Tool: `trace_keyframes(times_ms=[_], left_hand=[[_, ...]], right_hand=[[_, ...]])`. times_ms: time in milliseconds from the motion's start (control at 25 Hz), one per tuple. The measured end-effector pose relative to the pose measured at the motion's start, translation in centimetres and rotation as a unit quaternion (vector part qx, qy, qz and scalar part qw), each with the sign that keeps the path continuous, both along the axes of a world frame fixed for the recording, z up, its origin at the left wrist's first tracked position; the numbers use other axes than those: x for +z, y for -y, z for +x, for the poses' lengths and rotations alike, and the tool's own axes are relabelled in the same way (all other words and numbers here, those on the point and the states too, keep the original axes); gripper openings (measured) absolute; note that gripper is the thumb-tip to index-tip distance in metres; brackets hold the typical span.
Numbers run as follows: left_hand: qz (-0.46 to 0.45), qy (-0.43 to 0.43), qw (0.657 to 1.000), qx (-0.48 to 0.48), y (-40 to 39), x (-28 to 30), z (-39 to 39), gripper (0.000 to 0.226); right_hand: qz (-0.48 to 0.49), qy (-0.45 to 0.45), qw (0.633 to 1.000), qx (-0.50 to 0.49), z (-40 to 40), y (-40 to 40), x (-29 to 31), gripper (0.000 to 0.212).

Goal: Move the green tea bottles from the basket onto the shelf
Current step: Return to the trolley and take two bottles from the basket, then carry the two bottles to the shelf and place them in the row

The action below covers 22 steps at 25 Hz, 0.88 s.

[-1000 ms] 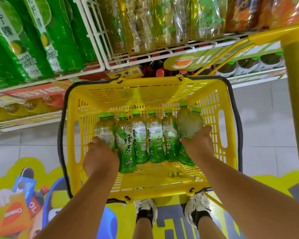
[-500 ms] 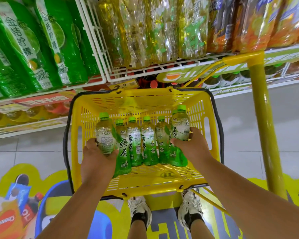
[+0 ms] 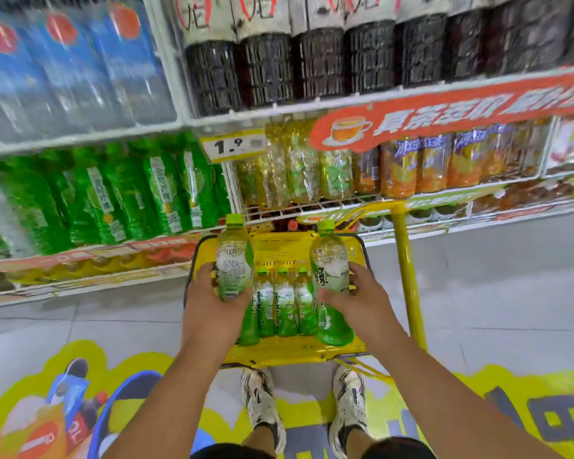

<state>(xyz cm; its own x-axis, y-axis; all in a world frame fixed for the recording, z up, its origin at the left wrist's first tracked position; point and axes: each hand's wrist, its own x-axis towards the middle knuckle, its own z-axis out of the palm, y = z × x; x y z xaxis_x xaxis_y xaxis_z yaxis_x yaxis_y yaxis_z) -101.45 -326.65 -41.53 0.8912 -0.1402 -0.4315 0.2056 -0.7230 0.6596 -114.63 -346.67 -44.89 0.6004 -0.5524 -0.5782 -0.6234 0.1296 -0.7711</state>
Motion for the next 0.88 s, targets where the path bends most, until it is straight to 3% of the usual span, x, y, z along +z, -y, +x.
trace_keyframes(times_ms=[200,440,640,760,880], left_hand=[[-0.060,0.029,0.998,-0.006,2.0,12.3,-2.4,0.051],[-0.138,0.089,0.986,-0.020,4.3,25.0,-2.8,0.080],[-0.212,0.155,0.965,-0.024,5.8,34.8,-3.0,0.079],[-0.238,0.180,0.954,-0.025,6.6,39.5,-3.3,0.080],[-0.258,0.212,0.942,-0.021,7.5,43.6,-3.6,0.078]], right_hand=[[-0.024,0.050,0.998,-0.009,-0.8,0.3,11.3,0.047],[-0.037,0.145,0.989,-0.007,-1.3,1.7,24.9,0.055],[-0.072,0.217,0.973,0.010,-1.4,4.0,36.0,0.041],[-0.111,0.253,0.961,0.009,-1.2,5.3,40.6,0.071],[-0.142,0.282,0.949,0.017,-0.9,6.2,44.8,0.084]])
